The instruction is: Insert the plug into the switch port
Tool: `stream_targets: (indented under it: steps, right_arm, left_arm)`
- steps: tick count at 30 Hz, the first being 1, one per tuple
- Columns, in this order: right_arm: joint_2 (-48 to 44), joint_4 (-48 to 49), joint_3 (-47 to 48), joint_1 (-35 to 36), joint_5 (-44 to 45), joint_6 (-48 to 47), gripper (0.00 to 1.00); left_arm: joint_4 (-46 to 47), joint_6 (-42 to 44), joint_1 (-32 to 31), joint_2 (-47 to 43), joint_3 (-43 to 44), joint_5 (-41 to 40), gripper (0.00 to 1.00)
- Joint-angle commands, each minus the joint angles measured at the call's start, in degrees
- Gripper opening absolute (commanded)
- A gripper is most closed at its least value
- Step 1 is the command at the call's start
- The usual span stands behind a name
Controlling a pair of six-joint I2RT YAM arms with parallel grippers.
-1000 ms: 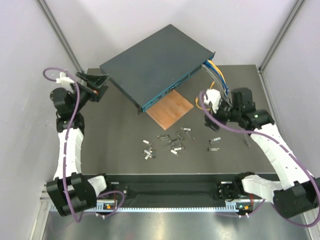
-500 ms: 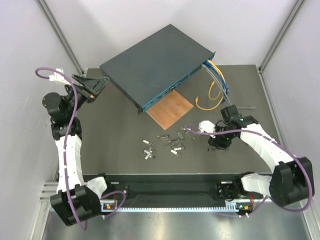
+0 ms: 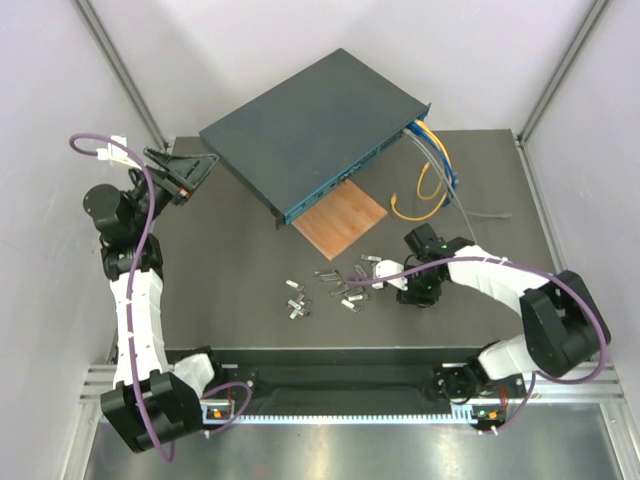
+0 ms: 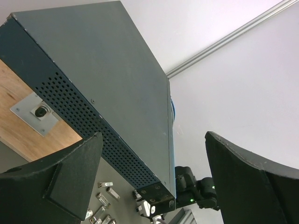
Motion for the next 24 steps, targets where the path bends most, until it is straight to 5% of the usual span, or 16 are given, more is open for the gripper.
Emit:
stream_targets:
  steps: [1, 9, 15, 24]
  right_arm:
    - [2.2, 5.1, -0.5, 2.1, 2.7, 2.0, 0.48]
    - [2.3, 5.8, -1.5, 5.1, 4.4, 3.7, 0.30]
    - [-1.4, 3.9, -2.7, 6.3, 3.6, 7.2, 0.00]
    - [-9.2, -1.7, 15.0, -3.4, -12.5, 23.8, 0.00]
  left_arm:
    - [2.8, 0.7, 0.1, 0.0, 3.0, 0.5, 0.95]
    - [2.3, 2.0, 0.1, -0.2, 5.3, 0.5, 0.94]
    - [3.2, 2.3, -0.1, 0.6, 6.8, -0.2, 0.92]
    - [-8.1, 23.8, -6.8, 3.7, 20.1, -0.4, 0.93]
